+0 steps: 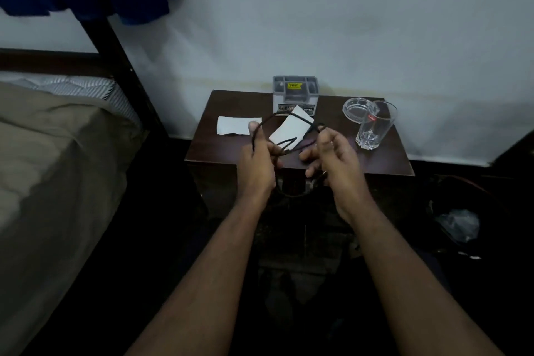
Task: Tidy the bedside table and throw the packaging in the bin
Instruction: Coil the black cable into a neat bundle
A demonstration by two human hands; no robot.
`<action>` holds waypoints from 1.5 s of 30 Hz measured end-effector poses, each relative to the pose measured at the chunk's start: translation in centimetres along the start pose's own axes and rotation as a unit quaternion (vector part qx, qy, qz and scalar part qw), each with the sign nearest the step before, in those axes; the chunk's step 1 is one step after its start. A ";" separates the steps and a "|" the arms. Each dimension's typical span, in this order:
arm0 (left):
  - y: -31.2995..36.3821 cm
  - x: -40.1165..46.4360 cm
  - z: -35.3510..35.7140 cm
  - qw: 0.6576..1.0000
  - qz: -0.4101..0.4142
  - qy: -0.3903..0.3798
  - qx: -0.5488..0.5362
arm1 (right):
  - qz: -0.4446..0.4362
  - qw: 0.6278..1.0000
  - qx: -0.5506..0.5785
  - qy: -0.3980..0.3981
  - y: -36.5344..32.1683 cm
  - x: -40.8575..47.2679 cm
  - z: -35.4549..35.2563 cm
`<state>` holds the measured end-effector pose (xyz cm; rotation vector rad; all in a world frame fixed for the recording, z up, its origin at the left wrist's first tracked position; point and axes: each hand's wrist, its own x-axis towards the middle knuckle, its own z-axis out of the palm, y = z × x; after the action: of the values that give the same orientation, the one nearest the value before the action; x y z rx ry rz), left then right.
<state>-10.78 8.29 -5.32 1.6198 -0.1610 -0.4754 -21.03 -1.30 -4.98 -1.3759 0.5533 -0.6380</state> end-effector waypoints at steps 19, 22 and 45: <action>-2.1 -3.2 -2.4 0.980 -0.035 -0.047 -0.190 | 0.055 0.989 -0.124 0.055 1.4 -3.3 -0.4; -2.0 -2.5 -1.8 0.981 -0.010 -0.032 -0.189 | -0.099 0.937 -0.332 0.030 2.4 -3.3 -0.6; -1.3 0.0 -2.1 0.997 0.034 -0.064 -0.033 | -0.181 0.903 -0.366 -0.136 1.5 -1.1 -1.8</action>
<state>-10.19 10.39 -6.54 1.5144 -0.2928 -0.5268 -22.93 -1.72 -6.74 -2.2785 0.3125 -0.5334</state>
